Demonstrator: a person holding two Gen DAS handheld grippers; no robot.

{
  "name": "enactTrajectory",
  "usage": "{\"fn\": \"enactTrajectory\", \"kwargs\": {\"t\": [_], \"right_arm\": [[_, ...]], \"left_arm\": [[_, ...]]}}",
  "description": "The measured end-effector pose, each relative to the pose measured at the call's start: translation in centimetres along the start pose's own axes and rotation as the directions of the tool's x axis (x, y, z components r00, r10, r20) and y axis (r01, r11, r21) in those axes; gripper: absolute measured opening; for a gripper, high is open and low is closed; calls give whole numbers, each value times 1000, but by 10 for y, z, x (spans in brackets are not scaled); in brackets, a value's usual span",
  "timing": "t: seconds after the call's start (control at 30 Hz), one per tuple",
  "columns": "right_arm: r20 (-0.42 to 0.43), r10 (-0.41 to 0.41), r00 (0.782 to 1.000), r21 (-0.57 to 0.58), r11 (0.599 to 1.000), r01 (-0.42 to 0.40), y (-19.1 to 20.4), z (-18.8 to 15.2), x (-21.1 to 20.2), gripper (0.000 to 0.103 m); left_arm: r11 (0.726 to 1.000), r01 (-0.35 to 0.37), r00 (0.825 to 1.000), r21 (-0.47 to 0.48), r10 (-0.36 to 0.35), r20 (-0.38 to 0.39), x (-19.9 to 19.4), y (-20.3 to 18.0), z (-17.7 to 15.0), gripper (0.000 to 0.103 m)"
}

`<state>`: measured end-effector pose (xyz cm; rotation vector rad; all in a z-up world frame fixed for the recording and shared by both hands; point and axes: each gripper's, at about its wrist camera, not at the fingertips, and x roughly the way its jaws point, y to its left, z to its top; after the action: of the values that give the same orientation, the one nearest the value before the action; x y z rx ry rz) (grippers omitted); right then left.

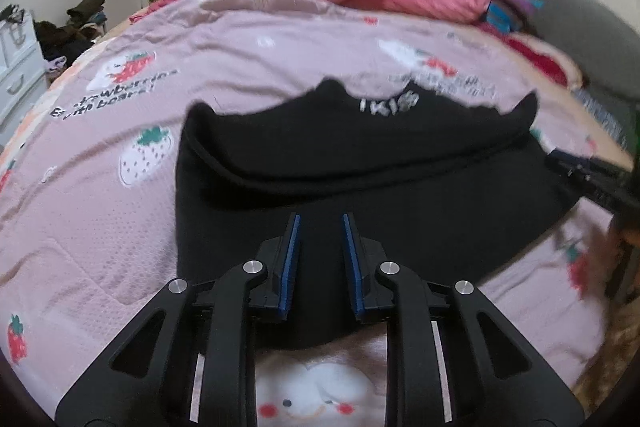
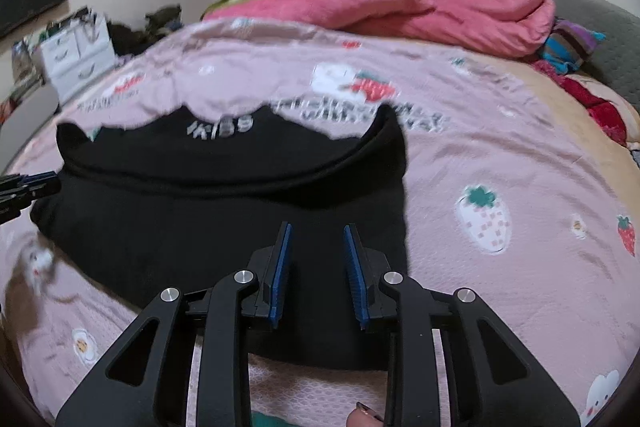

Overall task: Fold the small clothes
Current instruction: 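Carry the hem with both grippers over the body toward the collar, then lay the hem down and open both grippers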

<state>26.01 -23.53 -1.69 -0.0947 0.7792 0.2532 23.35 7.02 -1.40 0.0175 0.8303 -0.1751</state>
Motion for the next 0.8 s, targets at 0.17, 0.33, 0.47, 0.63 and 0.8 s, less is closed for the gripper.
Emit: {"fn": "enactTrajectory", "kwargs": {"t": [0.17, 0.33, 0.47, 0.63, 0.8], "right_arm": [[-55, -14, 998, -29, 1000, 12, 5, 5, 24, 25], [-76, 1, 997, -43, 999, -4, 6, 20, 44, 25], [-89, -10, 996, -71, 997, 4, 8, 34, 59, 25], [-91, -30, 995, -32, 999, 27, 0, 52, 74, 23], [-79, -41, 996, 47, 998, 45, -13, 71, 82, 23]], "left_arm": [[999, -8, 1000, -41, 8, -16, 23, 14, 2, 14], [998, -40, 999, -47, 39, -16, 39, 20, 14, 15], [998, -56, 998, -37, 56, -9, 48, 22, 24, 15], [996, -49, 999, -73, 50, 6, 54, 35, 35, 15], [994, -54, 996, -97, 61, 69, 41, 49, 54, 15]]}}
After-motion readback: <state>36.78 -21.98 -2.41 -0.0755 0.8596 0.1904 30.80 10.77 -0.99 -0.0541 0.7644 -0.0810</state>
